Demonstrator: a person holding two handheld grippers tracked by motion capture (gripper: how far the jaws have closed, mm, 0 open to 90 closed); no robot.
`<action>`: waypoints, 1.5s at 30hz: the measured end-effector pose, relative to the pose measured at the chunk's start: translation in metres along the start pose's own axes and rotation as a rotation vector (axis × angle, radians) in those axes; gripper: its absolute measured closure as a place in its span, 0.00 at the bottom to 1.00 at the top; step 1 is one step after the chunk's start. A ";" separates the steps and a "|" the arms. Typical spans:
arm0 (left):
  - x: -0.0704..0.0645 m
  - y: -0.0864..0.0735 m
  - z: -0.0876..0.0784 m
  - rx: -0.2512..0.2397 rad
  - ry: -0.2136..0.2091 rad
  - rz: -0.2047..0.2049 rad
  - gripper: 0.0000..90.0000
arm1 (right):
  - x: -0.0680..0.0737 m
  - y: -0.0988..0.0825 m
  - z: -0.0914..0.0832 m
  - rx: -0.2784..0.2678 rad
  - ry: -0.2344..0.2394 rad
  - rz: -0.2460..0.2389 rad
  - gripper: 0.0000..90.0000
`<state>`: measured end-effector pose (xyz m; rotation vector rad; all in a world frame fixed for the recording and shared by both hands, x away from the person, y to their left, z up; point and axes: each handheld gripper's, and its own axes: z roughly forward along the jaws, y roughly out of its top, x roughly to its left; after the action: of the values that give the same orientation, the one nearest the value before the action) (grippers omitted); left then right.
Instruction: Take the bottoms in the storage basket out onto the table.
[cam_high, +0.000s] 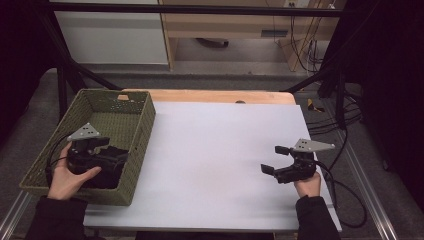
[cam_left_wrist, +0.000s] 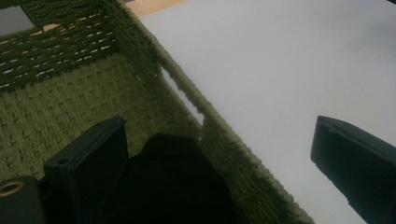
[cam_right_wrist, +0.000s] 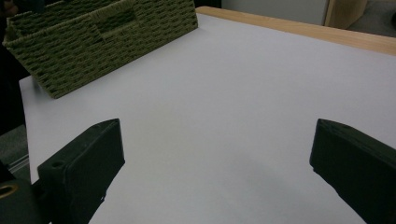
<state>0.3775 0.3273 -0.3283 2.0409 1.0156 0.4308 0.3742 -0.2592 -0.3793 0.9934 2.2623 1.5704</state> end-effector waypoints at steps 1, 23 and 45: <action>0.001 -0.001 0.000 0.005 0.009 -0.003 0.04 | 0.000 0.000 0.000 0.004 0.002 -0.002 0.04; 0.017 -0.011 0.002 0.098 0.067 0.020 0.04 | 0.000 0.000 0.001 0.009 0.000 0.000 0.04; 0.036 -0.023 0.036 0.270 0.100 0.009 0.05 | -0.001 -0.001 0.002 0.018 0.001 0.002 0.04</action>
<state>0.4099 0.3455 -0.3701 2.2824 1.1781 0.4229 0.3760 -0.2585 -0.3813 0.9992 2.2814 1.5541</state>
